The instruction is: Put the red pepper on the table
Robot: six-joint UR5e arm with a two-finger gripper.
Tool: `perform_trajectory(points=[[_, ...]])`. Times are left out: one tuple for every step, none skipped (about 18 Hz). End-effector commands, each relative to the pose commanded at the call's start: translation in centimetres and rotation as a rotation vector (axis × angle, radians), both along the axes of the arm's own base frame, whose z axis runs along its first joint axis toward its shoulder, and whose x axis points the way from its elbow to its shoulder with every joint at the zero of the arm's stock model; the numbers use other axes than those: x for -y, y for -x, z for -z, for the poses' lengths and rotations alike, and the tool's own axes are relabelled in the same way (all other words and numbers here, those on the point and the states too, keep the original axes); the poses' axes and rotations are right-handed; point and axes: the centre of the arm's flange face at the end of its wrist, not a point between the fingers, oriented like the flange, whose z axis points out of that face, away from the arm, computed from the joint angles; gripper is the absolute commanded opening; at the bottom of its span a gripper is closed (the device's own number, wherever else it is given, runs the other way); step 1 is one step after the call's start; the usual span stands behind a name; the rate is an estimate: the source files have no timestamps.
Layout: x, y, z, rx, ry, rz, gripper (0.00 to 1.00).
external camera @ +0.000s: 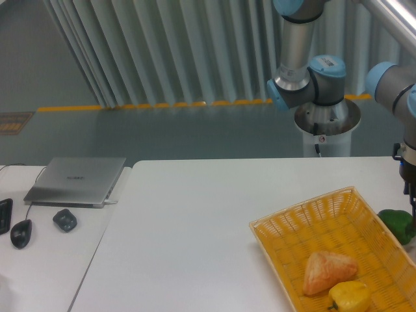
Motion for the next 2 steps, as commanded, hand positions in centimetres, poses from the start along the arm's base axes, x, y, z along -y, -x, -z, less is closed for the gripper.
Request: perform_trajectory(points=[[-0.01,-0.01,0.0,0.001,-0.001,0.0,1.0],[-0.03,-0.02,0.0,0.002,-0.003,0.0,1.0]])
